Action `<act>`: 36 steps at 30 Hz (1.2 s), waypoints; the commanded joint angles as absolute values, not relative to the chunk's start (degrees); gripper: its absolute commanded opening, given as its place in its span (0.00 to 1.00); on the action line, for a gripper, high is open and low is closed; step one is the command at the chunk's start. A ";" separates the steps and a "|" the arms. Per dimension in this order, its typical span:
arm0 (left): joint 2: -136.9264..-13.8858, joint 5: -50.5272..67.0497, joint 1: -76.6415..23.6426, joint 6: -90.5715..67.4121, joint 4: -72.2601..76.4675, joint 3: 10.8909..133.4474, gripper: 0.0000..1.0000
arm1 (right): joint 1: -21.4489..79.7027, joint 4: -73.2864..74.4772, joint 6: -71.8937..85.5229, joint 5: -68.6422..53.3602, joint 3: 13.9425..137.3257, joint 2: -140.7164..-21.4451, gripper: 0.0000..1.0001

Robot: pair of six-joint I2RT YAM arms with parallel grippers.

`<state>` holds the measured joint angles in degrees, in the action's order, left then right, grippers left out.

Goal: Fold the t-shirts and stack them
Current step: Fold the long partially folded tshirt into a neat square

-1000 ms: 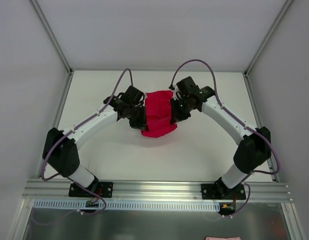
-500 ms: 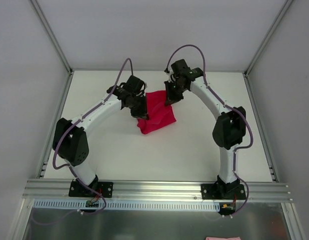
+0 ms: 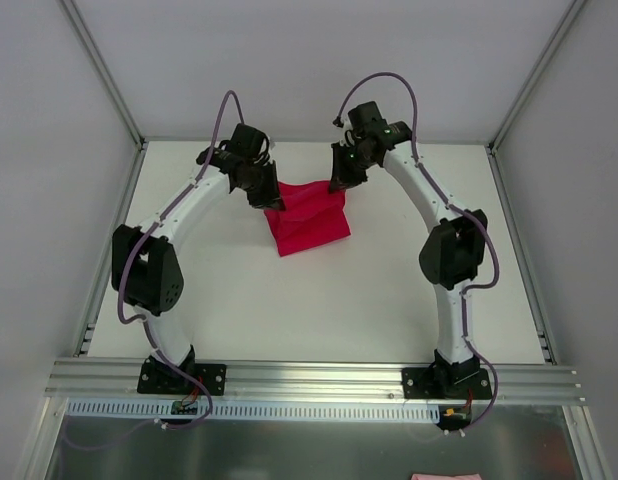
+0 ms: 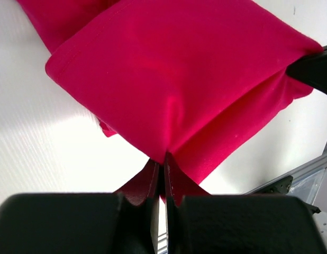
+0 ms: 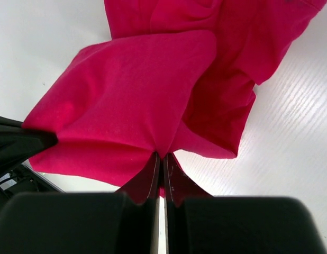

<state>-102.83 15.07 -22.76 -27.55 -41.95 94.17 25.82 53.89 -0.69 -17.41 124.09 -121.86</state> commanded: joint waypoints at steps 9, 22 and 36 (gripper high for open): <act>-109.68 20.04 -20.83 -25.58 -42.19 99.40 0.00 | 23.38 52.74 -0.18 -18.81 133.50 -131.39 0.01; -120.67 10.03 -17.58 -25.40 -33.14 107.84 0.53 | 23.38 34.91 -5.79 -13.02 133.11 -137.65 0.79; -105.66 5.16 -17.67 -24.61 -15.31 98.71 0.87 | 23.12 18.09 -14.50 8.35 95.73 -97.66 0.88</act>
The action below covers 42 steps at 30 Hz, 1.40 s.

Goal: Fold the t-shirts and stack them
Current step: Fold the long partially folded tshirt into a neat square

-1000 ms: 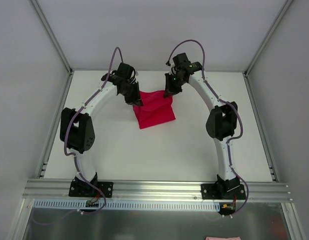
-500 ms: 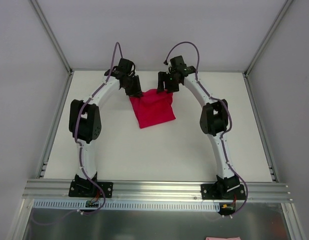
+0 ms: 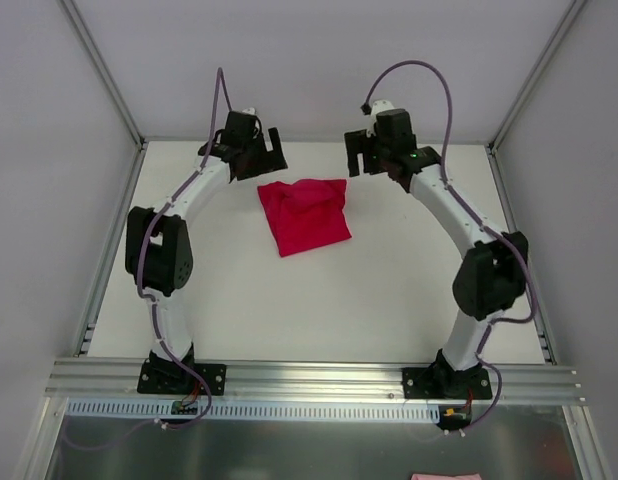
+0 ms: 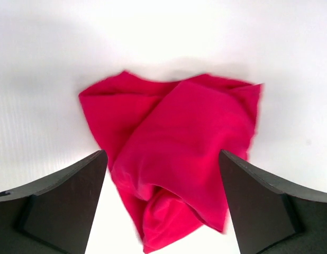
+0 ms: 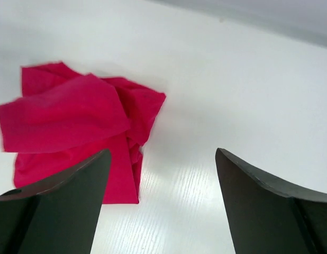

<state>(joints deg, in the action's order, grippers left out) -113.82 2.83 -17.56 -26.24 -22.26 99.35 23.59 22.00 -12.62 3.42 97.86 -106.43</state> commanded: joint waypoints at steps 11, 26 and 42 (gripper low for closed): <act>-101.51 23.63 -21.53 -28.47 -14.77 93.96 0.00 | 23.12 31.90 -12.22 5.72 89.39 -82.11 0.01; -112.41 26.72 -26.90 -26.37 -16.87 91.32 0.00 | 23.12 36.38 -10.28 8.00 80.42 -72.16 0.01; -125.58 -2.80 -25.67 -22.24 -19.43 106.08 0.00 | 24.08 51.48 -5.19 5.44 67.23 -47.82 0.01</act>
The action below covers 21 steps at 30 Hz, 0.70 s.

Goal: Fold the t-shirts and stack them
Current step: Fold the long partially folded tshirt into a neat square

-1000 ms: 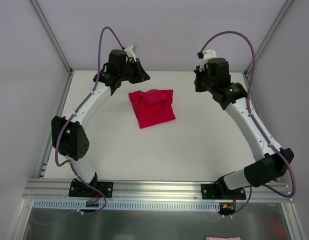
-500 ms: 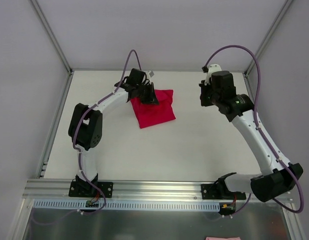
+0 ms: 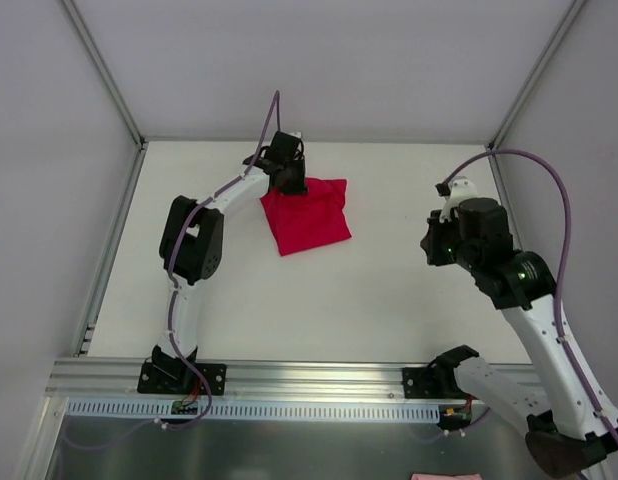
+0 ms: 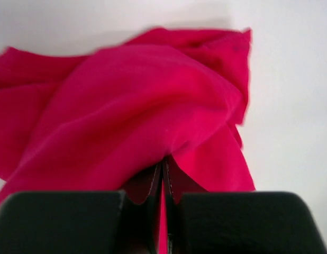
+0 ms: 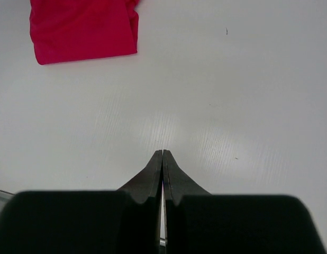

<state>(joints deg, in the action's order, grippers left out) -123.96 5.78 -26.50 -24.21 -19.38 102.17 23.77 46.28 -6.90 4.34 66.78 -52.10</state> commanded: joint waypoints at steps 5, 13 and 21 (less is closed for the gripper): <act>-130.94 -6.41 -23.56 -21.97 -21.09 113.27 0.00 | 24.08 56.77 -4.22 7.55 68.03 -42.73 0.01; -133.59 -10.81 -19.69 -25.83 -25.92 113.91 0.00 | 24.08 64.07 -2.37 8.88 69.60 -38.76 0.01; -136.32 -0.89 -17.84 -27.16 -30.50 116.81 0.02 | 24.08 66.89 -4.30 9.76 71.72 -38.85 0.01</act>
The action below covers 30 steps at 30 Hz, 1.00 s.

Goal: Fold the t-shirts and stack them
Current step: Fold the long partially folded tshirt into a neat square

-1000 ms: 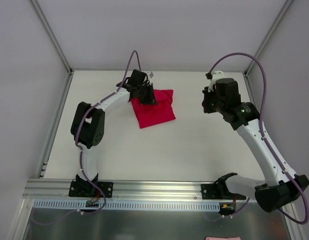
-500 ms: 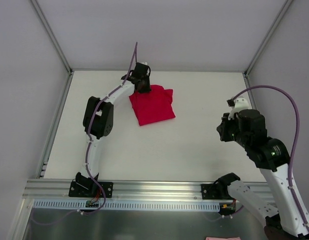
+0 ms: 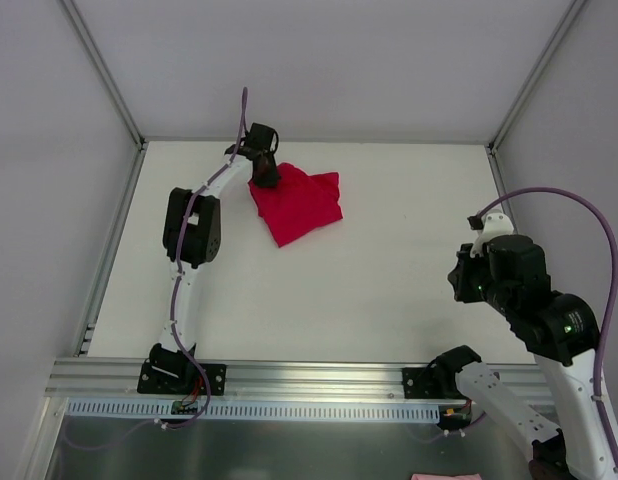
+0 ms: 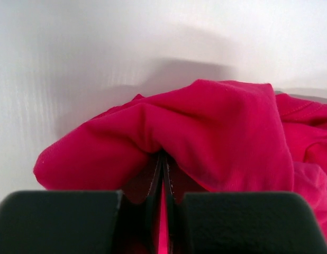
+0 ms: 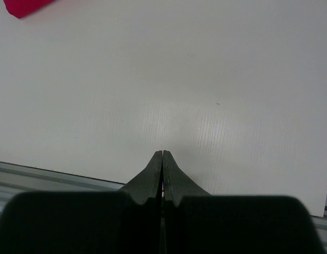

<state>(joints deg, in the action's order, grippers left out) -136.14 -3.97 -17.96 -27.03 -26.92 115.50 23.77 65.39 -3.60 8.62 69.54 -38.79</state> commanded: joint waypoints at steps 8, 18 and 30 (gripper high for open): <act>-130.70 14.83 -17.84 -25.84 -20.84 113.64 0.15 | 24.08 64.07 -3.43 6.68 68.91 -38.58 0.01; -122.08 23.02 -19.42 -26.54 -10.56 107.49 0.16 | 24.00 60.39 -3.34 4.31 66.45 -38.93 0.01; -127.08 24.70 -20.48 -28.39 -6.42 107.58 0.16 | 24.08 58.01 -2.72 2.02 65.21 -39.81 0.01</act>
<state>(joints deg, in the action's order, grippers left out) -125.19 25.36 -20.21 -27.29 -8.62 107.53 23.79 59.77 -3.44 3.60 65.23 -39.88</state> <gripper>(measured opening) 0.163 0.015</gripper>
